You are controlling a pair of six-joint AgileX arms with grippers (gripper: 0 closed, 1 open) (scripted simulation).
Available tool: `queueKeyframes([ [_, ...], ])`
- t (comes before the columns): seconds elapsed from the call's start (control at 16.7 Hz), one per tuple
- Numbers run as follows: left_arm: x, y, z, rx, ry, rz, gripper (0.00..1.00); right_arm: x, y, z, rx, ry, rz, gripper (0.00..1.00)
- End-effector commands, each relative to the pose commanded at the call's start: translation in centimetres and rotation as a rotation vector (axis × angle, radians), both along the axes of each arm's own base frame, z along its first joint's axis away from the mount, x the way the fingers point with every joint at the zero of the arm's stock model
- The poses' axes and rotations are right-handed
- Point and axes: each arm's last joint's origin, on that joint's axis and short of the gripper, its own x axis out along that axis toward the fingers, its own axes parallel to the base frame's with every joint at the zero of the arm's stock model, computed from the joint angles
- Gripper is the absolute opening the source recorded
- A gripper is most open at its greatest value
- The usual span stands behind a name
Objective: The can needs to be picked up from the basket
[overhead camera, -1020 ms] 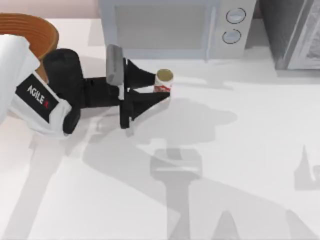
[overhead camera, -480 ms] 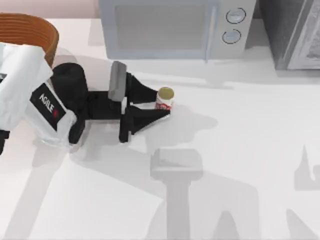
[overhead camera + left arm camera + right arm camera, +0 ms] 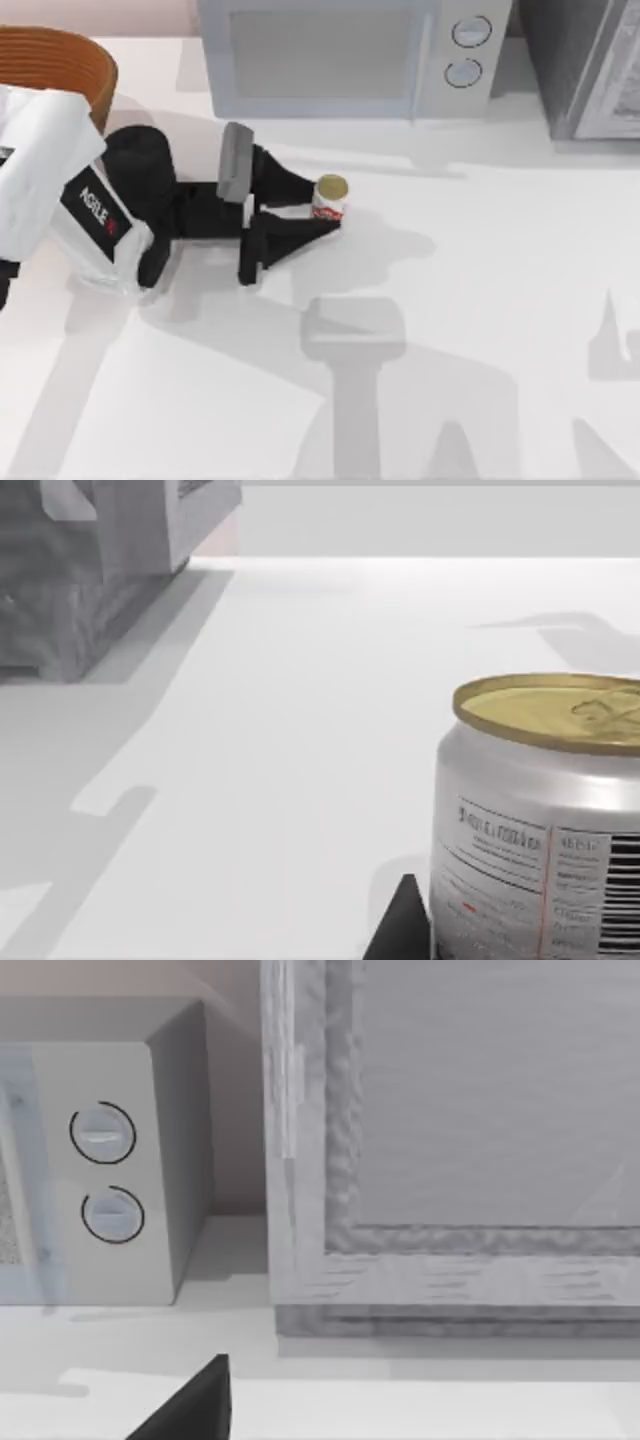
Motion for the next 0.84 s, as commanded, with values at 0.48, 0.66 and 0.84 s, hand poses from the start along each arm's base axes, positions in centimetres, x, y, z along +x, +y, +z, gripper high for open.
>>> queueKeyframes([
  [0.48, 0.00, 0.00, 0.00, 0.000, 0.000, 0.000, 0.98, 0.00, 0.00, 0.00, 0.000, 0.000, 0.000, 1.00],
  [0.66, 0.00, 0.00, 0.00, 0.000, 0.000, 0.000, 1.00, 0.00, 0.00, 0.00, 0.000, 0.000, 0.000, 1.00],
  [0.84, 0.00, 0.00, 0.00, 0.000, 0.000, 0.000, 1.00, 0.00, 0.00, 0.00, 0.000, 0.000, 0.000, 1.00],
])
